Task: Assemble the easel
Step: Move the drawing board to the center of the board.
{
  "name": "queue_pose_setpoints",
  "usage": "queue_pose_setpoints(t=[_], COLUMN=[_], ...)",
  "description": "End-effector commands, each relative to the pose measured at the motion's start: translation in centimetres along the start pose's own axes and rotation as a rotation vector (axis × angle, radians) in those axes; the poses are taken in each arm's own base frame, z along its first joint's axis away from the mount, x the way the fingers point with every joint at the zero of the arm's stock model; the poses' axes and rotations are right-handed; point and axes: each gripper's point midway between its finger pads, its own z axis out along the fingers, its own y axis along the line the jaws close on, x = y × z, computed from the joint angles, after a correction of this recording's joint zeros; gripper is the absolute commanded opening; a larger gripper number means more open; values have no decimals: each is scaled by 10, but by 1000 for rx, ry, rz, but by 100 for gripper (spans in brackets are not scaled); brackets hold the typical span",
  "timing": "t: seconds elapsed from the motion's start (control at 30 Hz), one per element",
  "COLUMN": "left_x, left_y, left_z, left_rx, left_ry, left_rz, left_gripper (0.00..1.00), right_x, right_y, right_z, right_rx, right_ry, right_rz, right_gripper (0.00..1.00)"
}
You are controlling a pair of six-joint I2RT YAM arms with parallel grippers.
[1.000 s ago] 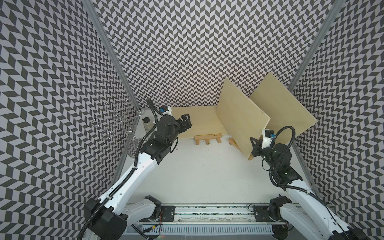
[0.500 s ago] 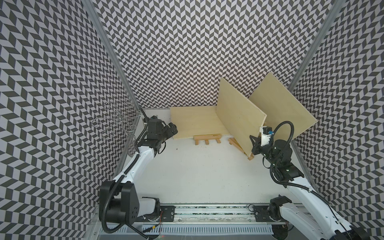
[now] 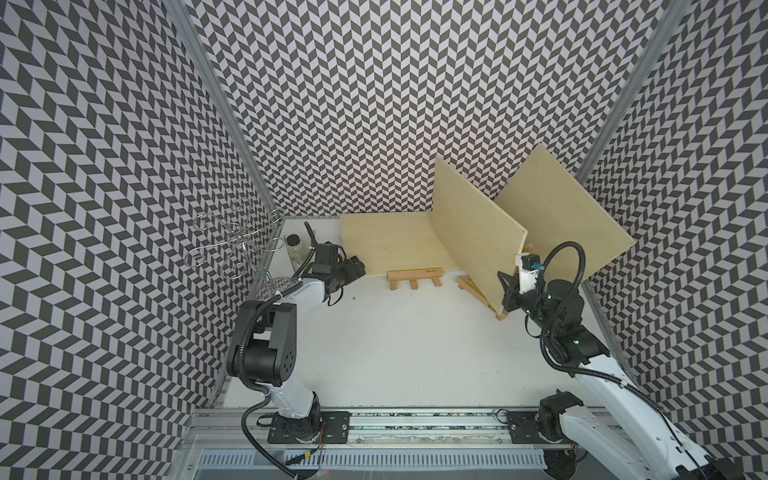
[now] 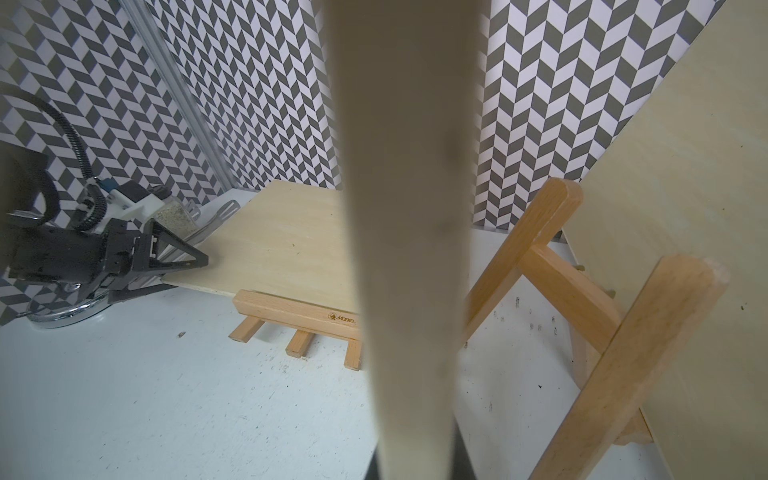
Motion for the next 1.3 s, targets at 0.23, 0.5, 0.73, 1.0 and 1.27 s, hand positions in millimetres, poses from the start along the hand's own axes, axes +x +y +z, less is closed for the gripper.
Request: queue_pose_setpoints(t=[0.23,0.5,0.73,1.0,1.27], left_x=[-13,0,8,28,53], left_y=[-38,-26,-3,58,119], left_z=[10,15,13,-6,-35], left_rx=[193,209,127,-152,-479], left_ry=[-156,-202,-213,-251,-277], left_rz=[0,-68,-135,-253,-351], left_gripper=[70,36,5,0,0], right_x=[-15,-21,-18,-18,-34], right_y=[39,46,52,57,63], right_z=[-4,-6,-8,-9,-13], right_rx=[-143,-149,-167,-187,-223], right_ry=[-10,-13,-8,-15,-55], right_rz=[-50,-89,-94,-67,-53], right_gripper=[0,0,0,0,0])
